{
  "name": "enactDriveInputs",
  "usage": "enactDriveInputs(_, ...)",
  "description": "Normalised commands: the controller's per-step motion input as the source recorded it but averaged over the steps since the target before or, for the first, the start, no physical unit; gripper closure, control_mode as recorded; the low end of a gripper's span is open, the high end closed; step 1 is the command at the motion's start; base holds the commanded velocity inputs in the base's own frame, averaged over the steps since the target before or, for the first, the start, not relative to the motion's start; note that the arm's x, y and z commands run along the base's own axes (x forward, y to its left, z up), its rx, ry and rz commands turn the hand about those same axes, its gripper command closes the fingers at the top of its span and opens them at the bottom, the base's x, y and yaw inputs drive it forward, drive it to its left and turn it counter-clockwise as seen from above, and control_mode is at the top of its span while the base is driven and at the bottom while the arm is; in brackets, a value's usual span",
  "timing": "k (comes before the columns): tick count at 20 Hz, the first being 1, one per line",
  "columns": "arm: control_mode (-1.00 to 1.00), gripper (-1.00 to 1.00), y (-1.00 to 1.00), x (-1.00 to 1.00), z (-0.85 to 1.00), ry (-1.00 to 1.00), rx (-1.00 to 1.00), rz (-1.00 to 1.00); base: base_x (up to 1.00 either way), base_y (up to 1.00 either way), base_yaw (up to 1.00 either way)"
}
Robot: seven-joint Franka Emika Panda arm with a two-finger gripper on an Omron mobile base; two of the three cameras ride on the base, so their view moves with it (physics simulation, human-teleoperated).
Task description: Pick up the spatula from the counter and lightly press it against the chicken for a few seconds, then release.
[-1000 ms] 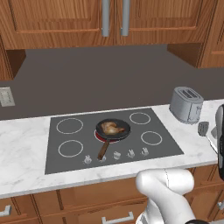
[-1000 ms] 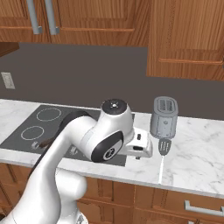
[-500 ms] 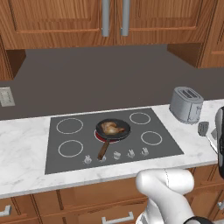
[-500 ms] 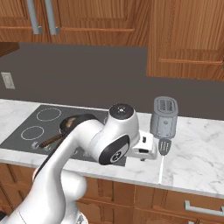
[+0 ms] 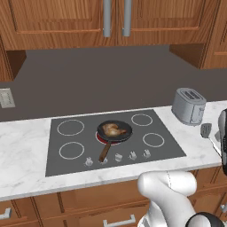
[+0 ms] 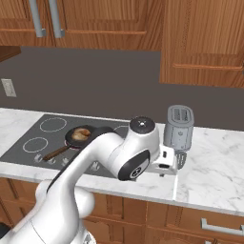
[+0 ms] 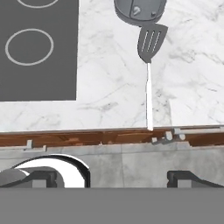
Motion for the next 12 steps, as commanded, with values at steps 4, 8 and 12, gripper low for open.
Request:
enactDriveInputs(4, -1.00, -1.00, -0.12, 0.20, -0.23, 0.00, 0.01, 0.00, 0.00, 0.00, 0.00)
enactDriveInputs(8, -1.00, -1.00, -0.12, 0.23, -0.22, 0.01, 0.01, 0.00, 0.00, 0.00, 0.00)
enactDriveInputs(12, -1.00, -1.00, -0.16, 0.22, -0.20, 0.01, 0.02, 0.00, 0.00, 0.00, 0.00)
